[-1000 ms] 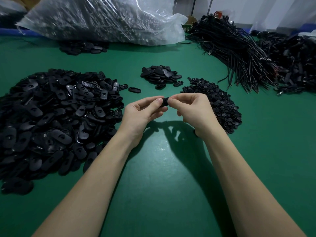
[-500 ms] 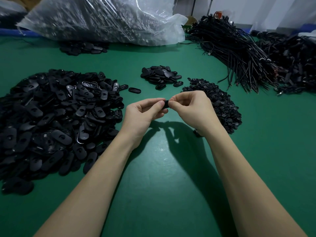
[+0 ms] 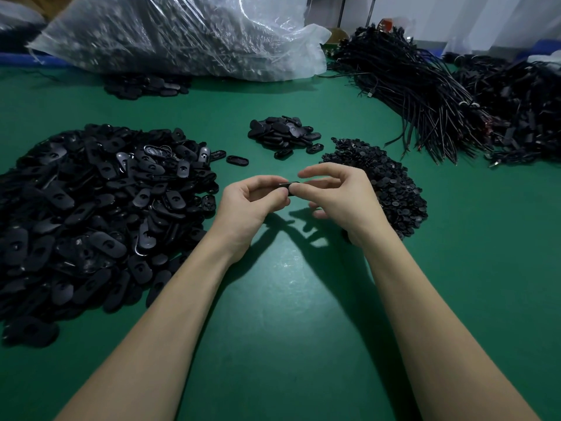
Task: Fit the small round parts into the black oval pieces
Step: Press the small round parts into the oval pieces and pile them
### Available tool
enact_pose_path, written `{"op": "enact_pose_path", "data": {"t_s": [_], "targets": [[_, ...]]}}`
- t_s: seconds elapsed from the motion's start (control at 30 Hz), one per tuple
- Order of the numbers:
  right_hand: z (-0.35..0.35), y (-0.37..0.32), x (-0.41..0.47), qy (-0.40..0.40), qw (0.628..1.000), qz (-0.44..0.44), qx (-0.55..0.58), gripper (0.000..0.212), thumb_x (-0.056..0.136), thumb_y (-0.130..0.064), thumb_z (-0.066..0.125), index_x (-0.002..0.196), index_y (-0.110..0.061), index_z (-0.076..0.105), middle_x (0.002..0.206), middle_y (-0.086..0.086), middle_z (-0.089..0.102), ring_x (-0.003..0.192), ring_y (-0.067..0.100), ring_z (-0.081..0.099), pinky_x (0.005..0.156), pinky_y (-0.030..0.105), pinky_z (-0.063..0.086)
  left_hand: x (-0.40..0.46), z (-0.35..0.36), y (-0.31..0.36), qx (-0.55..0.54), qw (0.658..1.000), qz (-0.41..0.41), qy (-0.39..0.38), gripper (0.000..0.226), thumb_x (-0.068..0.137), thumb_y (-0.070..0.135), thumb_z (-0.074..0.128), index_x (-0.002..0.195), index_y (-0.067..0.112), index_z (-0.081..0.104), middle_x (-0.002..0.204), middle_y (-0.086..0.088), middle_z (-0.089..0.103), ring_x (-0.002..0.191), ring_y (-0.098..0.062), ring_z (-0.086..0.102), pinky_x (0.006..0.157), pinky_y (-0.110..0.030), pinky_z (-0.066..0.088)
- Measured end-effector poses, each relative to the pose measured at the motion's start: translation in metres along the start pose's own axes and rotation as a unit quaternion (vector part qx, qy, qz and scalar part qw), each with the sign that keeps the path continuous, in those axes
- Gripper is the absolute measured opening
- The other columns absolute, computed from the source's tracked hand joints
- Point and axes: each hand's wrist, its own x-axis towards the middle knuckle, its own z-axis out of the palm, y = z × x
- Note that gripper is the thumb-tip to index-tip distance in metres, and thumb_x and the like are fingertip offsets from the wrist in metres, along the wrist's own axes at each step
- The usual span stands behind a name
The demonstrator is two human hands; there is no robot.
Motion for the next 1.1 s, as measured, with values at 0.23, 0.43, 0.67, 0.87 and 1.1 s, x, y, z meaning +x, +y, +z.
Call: {"op": "enact_pose_path", "data": {"t_s": [0.23, 0.43, 0.67, 0.87, 1.1], "targets": [[-0.007, -0.006, -0.003, -0.081, 0.992, 0.010, 0.101, 0.016, 0.086, -0.001, 0.080, 0.100, 0.004, 0.075, 0.078, 0.011, 0.078, 0.072, 0.018, 0.077, 0.066, 0.021, 0.060, 0.001, -0.001, 0.001, -0.033, 0.999, -0.018, -0.015, 0.022, 0.088, 0.004, 0.073, 0.083, 0.024, 0.081, 0.095, -0.007, 0.078, 0.092, -0.019, 0.074, 0.084, -0.023, 0.056], [-0.005, -0.007, -0.003, -0.056, 0.996, -0.003, 0.067, 0.012, 0.086, 0.000, 0.079, 0.097, 0.002, 0.075, 0.081, 0.014, 0.078, 0.077, 0.022, 0.079, 0.069, 0.024, 0.061, 0.001, -0.001, 0.000, -0.046, 0.999, -0.011, -0.015, 0.022, 0.088, -0.001, 0.071, 0.084, 0.020, 0.080, 0.096, -0.010, 0.078, 0.093, -0.022, 0.074, 0.086, -0.025, 0.057], [-0.005, -0.007, -0.004, -0.070, 0.994, -0.002, 0.082, 0.013, 0.088, -0.001, 0.078, 0.099, 0.002, 0.073, 0.082, 0.015, 0.078, 0.077, 0.022, 0.078, 0.066, 0.022, 0.060, 0.002, 0.000, -0.001, -0.054, 0.998, -0.005, -0.015, 0.014, 0.078, 0.011, 0.075, 0.083, 0.023, 0.081, 0.095, -0.008, 0.078, 0.092, -0.021, 0.075, 0.085, -0.024, 0.057], [-0.001, -0.004, -0.003, -0.047, 0.997, -0.009, 0.067, 0.007, 0.086, -0.001, 0.079, 0.092, -0.002, 0.075, 0.078, 0.014, 0.078, 0.075, 0.023, 0.078, 0.067, 0.025, 0.061, 0.001, 0.001, -0.002, -0.025, 1.000, 0.013, -0.010, 0.018, 0.079, 0.011, 0.075, 0.082, 0.027, 0.081, 0.091, -0.003, 0.079, 0.088, -0.017, 0.075, 0.081, -0.021, 0.056], [0.002, -0.001, -0.003, -0.029, 0.999, -0.030, 0.013, 0.006, 0.086, -0.003, 0.080, 0.085, -0.007, 0.075, 0.074, 0.009, 0.078, 0.071, 0.021, 0.078, 0.065, 0.026, 0.062, 0.000, 0.002, -0.002, 0.037, 0.999, 0.026, -0.001, 0.016, 0.089, 0.003, 0.072, 0.093, 0.018, 0.074, 0.090, -0.003, 0.079, 0.087, -0.014, 0.075, 0.079, -0.019, 0.055]]}}
